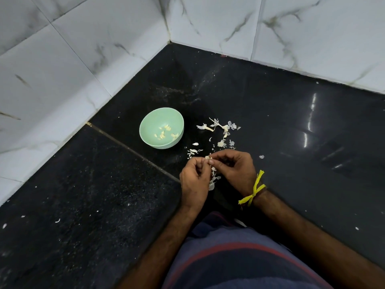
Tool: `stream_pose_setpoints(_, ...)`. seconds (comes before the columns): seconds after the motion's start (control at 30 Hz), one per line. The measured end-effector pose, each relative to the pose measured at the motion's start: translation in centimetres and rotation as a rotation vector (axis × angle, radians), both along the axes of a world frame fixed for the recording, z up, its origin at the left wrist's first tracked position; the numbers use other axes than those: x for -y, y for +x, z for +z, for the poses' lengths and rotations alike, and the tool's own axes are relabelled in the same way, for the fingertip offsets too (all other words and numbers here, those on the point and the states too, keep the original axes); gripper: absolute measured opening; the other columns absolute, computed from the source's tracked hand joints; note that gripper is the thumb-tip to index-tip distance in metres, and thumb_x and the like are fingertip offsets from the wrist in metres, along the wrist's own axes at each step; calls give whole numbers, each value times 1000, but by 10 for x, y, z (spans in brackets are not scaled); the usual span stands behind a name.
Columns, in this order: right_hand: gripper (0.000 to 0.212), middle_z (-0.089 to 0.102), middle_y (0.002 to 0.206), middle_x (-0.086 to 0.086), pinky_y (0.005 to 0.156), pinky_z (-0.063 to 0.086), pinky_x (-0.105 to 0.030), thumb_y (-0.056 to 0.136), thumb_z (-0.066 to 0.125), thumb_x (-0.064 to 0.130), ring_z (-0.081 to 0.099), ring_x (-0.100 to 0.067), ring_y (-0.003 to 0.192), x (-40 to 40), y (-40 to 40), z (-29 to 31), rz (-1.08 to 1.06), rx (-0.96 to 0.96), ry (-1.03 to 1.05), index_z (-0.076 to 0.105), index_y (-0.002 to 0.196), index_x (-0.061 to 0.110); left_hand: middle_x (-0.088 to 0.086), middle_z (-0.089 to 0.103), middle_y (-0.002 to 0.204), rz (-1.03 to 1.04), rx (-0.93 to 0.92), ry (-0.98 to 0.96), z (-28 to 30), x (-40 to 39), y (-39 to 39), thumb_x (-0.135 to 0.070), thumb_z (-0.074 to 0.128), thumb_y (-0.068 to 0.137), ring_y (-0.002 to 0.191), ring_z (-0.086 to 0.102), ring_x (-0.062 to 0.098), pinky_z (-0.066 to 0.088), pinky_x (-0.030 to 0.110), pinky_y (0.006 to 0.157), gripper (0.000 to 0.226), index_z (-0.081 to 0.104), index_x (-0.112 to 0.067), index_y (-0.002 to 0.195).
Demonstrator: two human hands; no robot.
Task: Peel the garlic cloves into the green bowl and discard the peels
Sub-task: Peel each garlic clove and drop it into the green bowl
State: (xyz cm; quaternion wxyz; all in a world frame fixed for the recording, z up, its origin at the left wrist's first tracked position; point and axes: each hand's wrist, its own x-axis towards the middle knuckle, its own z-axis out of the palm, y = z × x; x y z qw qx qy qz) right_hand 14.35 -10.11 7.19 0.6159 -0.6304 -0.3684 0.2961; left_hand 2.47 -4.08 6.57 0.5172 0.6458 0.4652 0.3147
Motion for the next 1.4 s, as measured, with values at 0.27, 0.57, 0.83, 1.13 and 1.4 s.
stream_pose_setpoints(0.27,12,75,86,-3,74,59,-33,85,72,2,72,-16,80,3,-4,-2,-36,66,21,74,96,6,6,66,65,89,228,-316,6,-1,7,-11,60,100,59,57,12,50,24,58,21,69,6,93)
stream_pose_setpoints(0.57,12,73,88,-21,80,58,-47,83,70,-6,70,-31,79,3,-1,-1,-45,-338,33,71,94,-2,2,65,64,91,266,-309,9,0,10,-9,60,100,57,58,7,51,18,58,15,68,2,94)
stream_pose_setpoints(0.83,10,73,86,-22,77,60,-38,84,69,-6,71,-30,77,3,2,-3,-2,-339,21,70,94,-6,4,67,65,87,243,-240,9,-1,8,-10,64,98,60,60,10,53,23,60,9,68,-3,93)
stream_pose_setpoints(1.13,9,74,83,-16,75,59,-33,83,72,-3,70,-21,74,3,1,-5,-27,-245,-100,73,92,0,-1,70,74,67,187,-155,8,-6,0,-12,68,95,64,63,9,54,26,64,4,69,-14,92)
stream_pose_setpoints(1.4,12,75,83,1,77,60,-42,84,75,8,73,-18,79,4,7,-6,-59,20,-152,76,92,17,-1,70,71,38,255,-143,8,-10,-2,-5,66,96,64,63,10,54,22,65,12,69,-12,105)
